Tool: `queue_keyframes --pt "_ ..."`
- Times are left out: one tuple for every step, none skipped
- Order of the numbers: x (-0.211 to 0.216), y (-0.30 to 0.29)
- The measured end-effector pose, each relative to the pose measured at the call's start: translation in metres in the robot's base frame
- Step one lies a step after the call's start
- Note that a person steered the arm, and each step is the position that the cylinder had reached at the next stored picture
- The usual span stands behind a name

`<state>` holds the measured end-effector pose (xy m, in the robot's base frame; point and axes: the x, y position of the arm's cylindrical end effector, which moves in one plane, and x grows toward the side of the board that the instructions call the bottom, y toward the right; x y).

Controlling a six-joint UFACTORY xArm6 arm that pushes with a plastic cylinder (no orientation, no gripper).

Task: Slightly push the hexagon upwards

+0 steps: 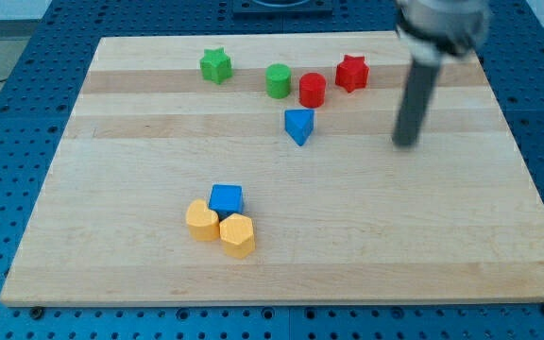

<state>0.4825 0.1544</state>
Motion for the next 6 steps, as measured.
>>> queue_keyframes --pt "0.098 -0.043" --pt "0.133 -0.157" --pt "0.131 -0.221" --pt "0.099 -0.228" --pt "0.093 -0.159" --pt "0.062 -0.125"
